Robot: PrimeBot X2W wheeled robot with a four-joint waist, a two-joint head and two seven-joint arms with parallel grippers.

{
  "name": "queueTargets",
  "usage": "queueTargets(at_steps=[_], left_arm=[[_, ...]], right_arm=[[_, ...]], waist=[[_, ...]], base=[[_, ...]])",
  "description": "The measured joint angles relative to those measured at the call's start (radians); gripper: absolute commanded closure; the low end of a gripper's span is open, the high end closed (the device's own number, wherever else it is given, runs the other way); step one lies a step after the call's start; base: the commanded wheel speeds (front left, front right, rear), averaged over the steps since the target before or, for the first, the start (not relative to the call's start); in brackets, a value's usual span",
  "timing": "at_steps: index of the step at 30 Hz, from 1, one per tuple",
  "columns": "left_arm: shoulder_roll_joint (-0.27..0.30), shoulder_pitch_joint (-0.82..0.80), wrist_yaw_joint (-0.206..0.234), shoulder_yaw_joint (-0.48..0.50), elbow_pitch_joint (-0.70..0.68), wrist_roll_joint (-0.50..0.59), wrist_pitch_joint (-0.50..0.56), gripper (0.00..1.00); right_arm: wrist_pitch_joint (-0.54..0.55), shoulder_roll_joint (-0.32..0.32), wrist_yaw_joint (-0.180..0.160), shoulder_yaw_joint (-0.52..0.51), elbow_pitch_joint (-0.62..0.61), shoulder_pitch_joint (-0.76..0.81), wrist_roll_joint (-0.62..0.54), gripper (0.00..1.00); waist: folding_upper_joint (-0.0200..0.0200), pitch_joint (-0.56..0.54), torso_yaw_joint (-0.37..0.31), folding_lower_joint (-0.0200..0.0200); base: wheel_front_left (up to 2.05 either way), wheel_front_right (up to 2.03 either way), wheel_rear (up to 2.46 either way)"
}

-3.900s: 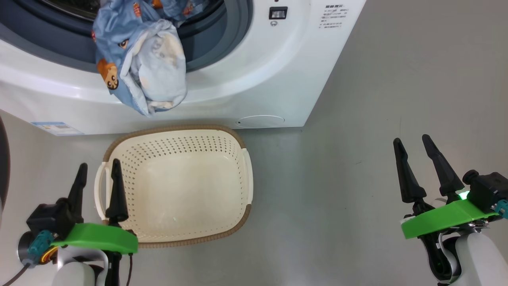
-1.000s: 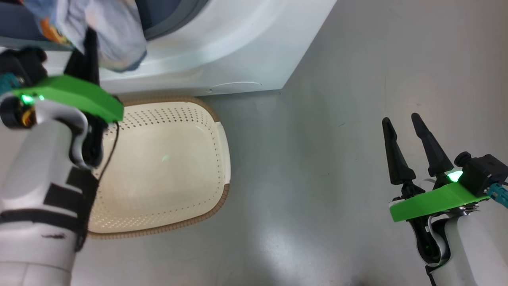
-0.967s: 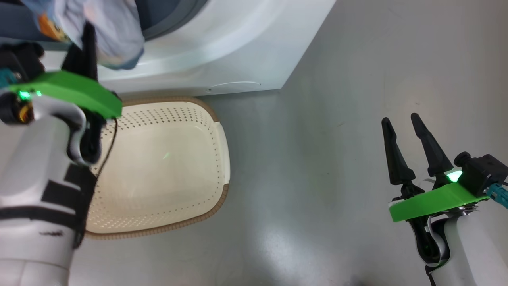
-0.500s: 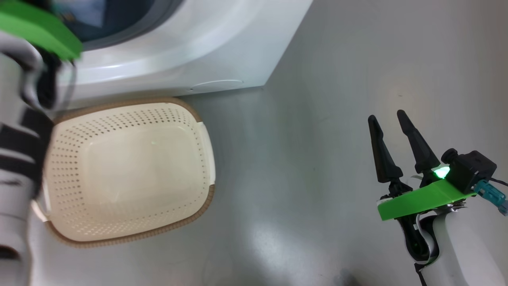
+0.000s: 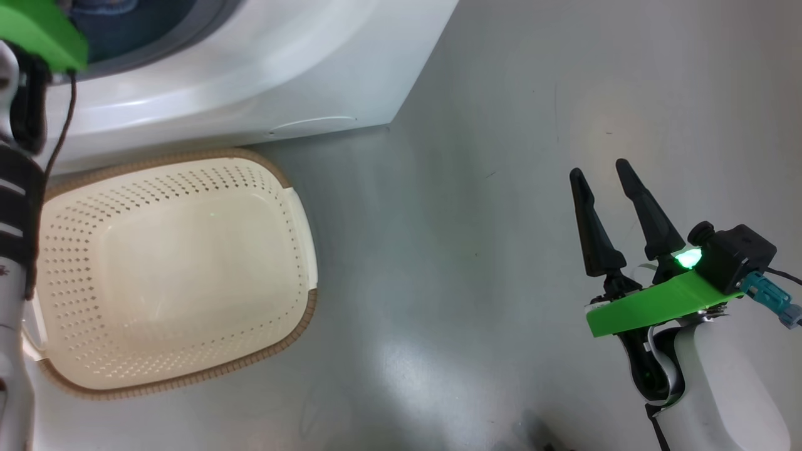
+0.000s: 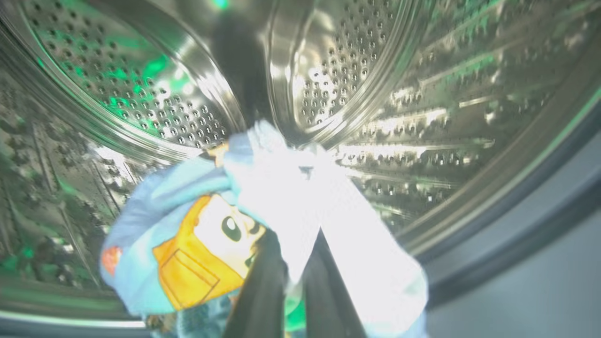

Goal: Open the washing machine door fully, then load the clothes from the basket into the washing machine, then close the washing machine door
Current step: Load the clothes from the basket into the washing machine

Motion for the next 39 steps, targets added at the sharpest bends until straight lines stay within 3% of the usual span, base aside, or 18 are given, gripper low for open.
queueTargets(at_steps=[2,4,5,6,20,39], left_arm=[[-0.004,-0.007,-0.006,-0.001,0.050,0.002,0.000,0.73],[-0.009,-0.009,-0.012,-0.008,0.095,0.006,0.000,0.43],[-0.014,-0.012,-0.018,-0.012,0.117,0.006,0.000,0.15],[-0.018,-0.016,-0.018,-0.016,0.131,0.006,0.000,0.00],[-0.042,-0.051,-0.026,-0.019,0.104,-0.008,0.000,0.00],[-0.091,0.223,-0.026,0.115,-0.133,-0.037,0.000,0.00]], right_arm=[[0.000,0.000,0.000,0.000,0.000,0.000,0.000,0.00],[0.000,0.001,0.000,0.000,0.002,0.000,0.000,0.00],[0.000,0.001,0.000,-0.001,0.003,0.000,0.000,0.00],[0.000,0.001,0.000,-0.001,0.004,0.000,0.000,0.00],[0.000,0.001,0.000,-0.010,0.005,0.000,0.000,0.00],[0.000,-0.029,0.000,-0.025,0.011,0.004,0.000,0.00]], waist=[[0.0000,0.003,-0.001,0.0000],[0.0000,0.003,0.001,0.0000],[0.0000,0.002,0.002,0.0000],[0.0000,0.002,0.003,0.0000],[0.0000,-0.007,0.030,0.0000],[0.0000,-0.084,0.085,0.0000]], base=[[0.00,0.00,0.00],[0.00,0.00,0.00],[0.00,0.00,0.00],[0.00,0.00,0.00],[0.00,0.00,0.00],[0.00,0.00,0.00]])
